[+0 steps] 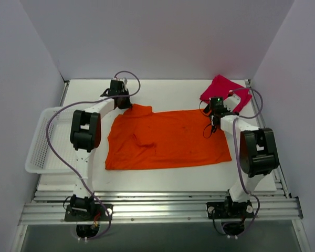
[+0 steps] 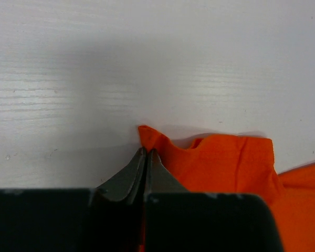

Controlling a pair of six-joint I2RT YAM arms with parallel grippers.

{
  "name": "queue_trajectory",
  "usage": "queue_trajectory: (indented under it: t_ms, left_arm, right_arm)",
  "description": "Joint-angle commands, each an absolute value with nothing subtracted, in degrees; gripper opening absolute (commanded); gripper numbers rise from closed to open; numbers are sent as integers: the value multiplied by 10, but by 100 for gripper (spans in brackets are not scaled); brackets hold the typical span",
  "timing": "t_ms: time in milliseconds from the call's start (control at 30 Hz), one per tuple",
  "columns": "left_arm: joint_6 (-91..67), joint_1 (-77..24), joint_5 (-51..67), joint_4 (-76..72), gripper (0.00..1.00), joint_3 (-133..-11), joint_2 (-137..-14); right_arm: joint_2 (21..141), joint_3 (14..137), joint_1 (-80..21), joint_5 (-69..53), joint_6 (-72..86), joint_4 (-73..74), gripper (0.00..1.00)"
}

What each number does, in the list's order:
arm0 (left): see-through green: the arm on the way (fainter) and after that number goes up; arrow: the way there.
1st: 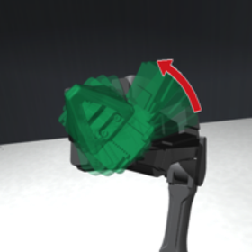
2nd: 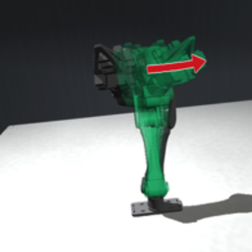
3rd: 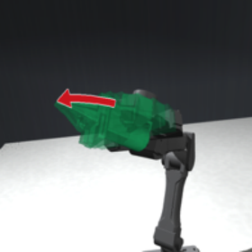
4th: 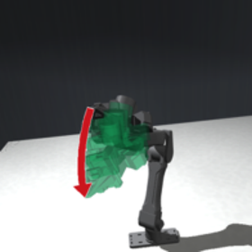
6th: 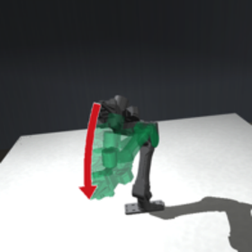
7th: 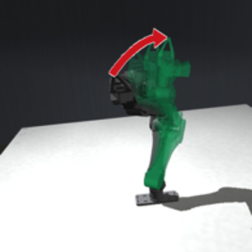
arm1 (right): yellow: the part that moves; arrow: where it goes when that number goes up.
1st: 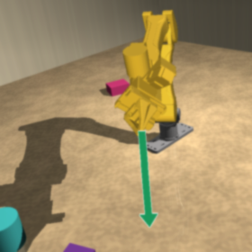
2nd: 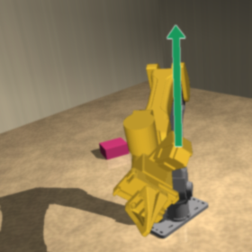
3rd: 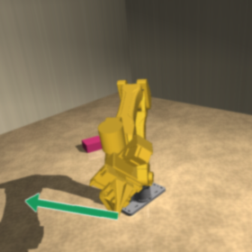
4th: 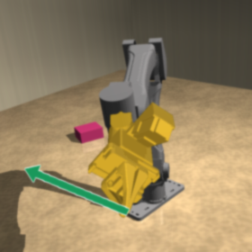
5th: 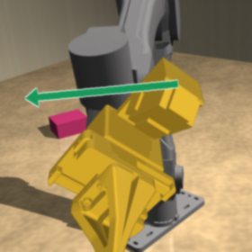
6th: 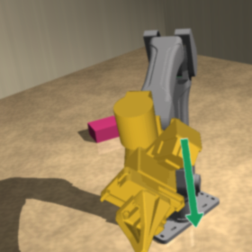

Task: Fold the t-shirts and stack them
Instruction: Grap the side of the flattened tshirt furthest away from the robot with both arms

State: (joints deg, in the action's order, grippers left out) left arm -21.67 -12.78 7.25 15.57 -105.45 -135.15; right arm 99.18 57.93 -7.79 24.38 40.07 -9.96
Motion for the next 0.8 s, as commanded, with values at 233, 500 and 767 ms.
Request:
queue_trajectory:
  t_ms: [233,500,767]
  left_arm:
    - [-213,-129,96,132,2,-1030,-1310]
    - [-214,-129,95,125,2,-1013,-1296]
    - [-214,-129,96,121,2,-1012,-1298]
  right_arm:
    - [1104,688,-69,312,388,-102,97]
    - [1194,780,-64,308,386,-93,95]
    - [1216,805,-57,302,384,-90,92]
